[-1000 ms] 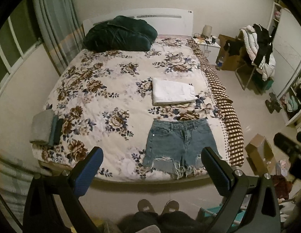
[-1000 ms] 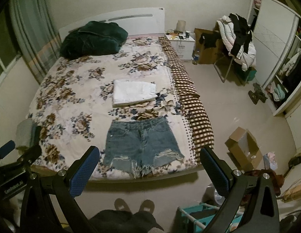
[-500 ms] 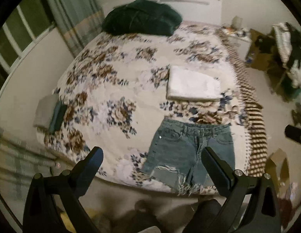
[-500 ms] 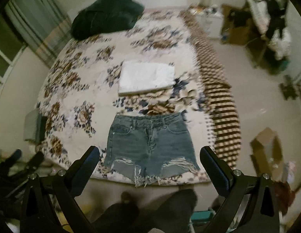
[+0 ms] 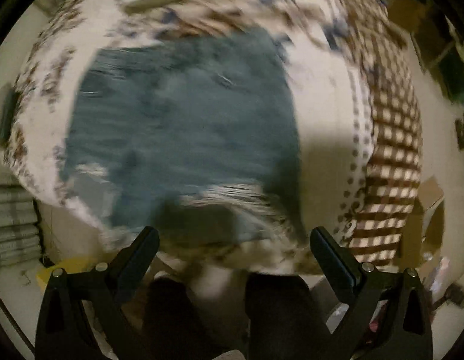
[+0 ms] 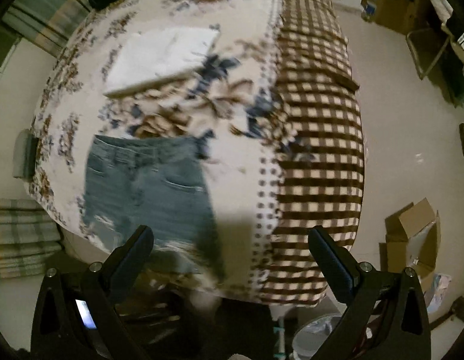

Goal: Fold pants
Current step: 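Lower both tools to the denim shorts and grasp the frayed hem edges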

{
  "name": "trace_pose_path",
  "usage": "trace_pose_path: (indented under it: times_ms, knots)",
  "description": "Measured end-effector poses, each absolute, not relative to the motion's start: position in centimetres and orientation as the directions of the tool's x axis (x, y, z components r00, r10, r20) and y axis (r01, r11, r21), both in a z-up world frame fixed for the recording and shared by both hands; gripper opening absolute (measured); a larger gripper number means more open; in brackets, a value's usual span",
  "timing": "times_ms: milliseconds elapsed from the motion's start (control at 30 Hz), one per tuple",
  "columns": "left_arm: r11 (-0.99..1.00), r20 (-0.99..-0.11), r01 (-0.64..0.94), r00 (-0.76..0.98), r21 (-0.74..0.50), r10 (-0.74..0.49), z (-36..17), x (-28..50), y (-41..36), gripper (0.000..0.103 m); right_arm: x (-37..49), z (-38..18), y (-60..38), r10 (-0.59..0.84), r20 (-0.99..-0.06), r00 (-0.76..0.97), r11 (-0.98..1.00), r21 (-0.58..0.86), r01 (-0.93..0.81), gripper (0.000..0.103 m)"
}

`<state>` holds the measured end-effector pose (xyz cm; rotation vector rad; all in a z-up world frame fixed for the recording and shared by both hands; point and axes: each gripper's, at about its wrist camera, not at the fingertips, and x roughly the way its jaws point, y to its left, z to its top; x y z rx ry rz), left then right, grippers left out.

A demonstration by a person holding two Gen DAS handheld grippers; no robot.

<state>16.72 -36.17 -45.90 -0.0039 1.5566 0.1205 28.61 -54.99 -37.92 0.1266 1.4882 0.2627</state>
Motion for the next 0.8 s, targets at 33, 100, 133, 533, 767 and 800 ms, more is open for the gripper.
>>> trace_pose_path:
  times_ms: [33, 100, 133, 533, 767, 800]
  knots:
    - [0.995, -0.996, -0.053, -0.002, 0.09, 0.09, -47.6, 16.9, -37.4, 0.103, 28.5, -38.5, -54.9, 0.254, -0.966, 0.049, 0.964, 0.249, -0.096, 0.103]
    - [0.995, -0.995, -0.027, -0.029, 0.095, 0.094, -50.4, 17.1, -39.0, 0.103, 29.0, -41.2, -55.4, 0.248, -0.968, 0.023, 0.965, 0.245, -0.099, 0.103]
    - [0.996, -0.995, -0.029, -0.054, 0.087, 0.085, -52.1, 17.2, -39.6, 0.103, 29.1, -42.1, -55.3, 0.251, -0.968, 0.012, 0.963, 0.248, -0.105, 0.103]
    - [0.99, -1.0, -0.139, 0.003, -0.006, -0.006, -51.5, 17.2, -35.9, 0.005, 33.8, -52.4, -47.2, 0.376, -0.919, -0.117, 0.904, 0.392, -0.173, 0.103]
    - [0.989, -0.998, -0.146, 0.056, -0.022, -0.014, -47.4, 17.6, -31.7, 0.004, 38.2, -57.8, -42.0, 0.457, -0.864, -0.212, 0.874, 0.48, -0.069, 0.094]
    - [0.989, -0.998, -0.144, 0.061, -0.024, -0.015, -46.8, 17.6, -31.3, 0.004, 38.5, -58.5, -41.5, 0.467, -0.856, -0.221, 0.87, 0.49, -0.06, 0.085]
